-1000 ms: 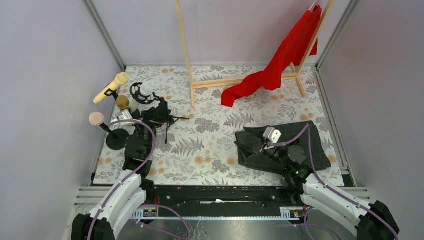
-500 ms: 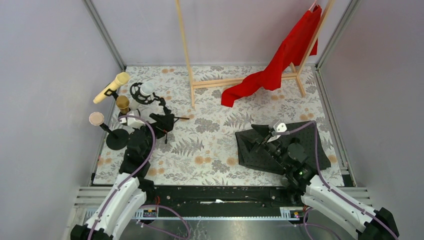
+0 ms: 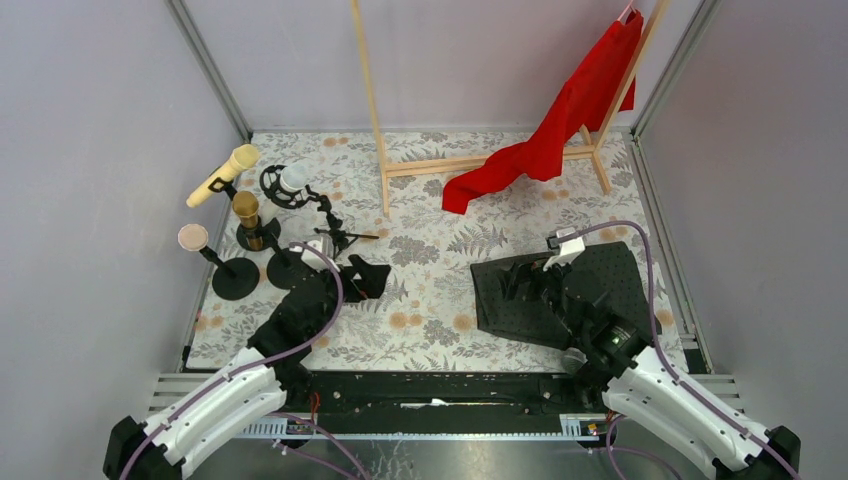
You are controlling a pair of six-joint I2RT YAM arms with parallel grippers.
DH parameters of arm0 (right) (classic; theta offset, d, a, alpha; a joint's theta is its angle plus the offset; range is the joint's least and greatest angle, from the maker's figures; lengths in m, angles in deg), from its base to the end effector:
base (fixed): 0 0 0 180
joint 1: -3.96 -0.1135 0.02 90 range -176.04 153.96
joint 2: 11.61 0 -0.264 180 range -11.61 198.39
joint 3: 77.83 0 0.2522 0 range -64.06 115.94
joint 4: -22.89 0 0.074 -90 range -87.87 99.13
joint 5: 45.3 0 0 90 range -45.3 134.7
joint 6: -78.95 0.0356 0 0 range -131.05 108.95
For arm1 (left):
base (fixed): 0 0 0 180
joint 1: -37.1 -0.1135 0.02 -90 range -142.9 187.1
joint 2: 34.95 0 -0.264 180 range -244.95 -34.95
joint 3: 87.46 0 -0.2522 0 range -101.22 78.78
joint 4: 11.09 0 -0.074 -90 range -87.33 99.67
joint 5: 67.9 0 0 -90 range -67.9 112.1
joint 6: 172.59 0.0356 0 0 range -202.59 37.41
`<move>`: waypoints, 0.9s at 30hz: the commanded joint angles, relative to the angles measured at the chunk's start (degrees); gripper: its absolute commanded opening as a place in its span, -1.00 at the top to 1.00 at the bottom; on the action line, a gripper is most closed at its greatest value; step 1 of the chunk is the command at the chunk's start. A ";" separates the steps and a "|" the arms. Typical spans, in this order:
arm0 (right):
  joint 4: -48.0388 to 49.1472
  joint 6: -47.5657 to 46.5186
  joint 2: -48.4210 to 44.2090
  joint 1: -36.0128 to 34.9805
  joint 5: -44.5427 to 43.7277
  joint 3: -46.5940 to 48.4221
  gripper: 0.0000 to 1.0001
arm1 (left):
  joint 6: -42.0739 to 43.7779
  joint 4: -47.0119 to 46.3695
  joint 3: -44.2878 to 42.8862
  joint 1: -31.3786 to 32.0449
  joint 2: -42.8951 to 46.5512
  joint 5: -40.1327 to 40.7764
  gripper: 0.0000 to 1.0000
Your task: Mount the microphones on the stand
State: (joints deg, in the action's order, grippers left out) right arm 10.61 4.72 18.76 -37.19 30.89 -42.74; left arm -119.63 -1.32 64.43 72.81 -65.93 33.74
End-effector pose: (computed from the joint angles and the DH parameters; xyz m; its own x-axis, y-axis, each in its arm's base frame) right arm 0.1194 0.0931 0.2534 -0.2206 0.1577 -0.9625 -0.4166 0.8771 0.2392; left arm 0.1274 -0.0828 0.2129 -0.3899 -0.4463 -0.8055 0.2217 0.8035 -0.5525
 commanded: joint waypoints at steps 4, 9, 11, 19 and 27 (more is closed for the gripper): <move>-11.40 -2.60 -3.63 -0.08 -7.73 4.48 -1.00 | 5.59 -5.11 -0.94 5.58 -0.44 5.12 -0.97; -12.15 -5.16 -9.86 -0.08 -10.09 2.65 -1.00 | 6.89 -2.33 -2.28 5.61 -2.32 8.13 -0.97; -12.64 -5.48 -12.53 -0.08 -11.67 1.77 -1.00 | 8.30 -0.99 -2.96 5.59 -2.76 9.95 -0.97; -15.15 -4.61 -19.59 -0.08 -16.59 0.39 -1.00 | 13.45 -0.30 -3.38 5.58 0.92 14.71 -0.97; -15.82 -4.02 -20.97 -0.08 -18.21 -0.13 -1.00 | 14.78 -1.38 -3.24 5.59 1.42 13.19 -0.98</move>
State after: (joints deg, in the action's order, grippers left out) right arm -5.68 0.35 -1.68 -37.19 15.48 -42.57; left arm -106.69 0.01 63.58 78.25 -65.04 46.78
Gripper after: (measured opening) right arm 0.995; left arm 0.987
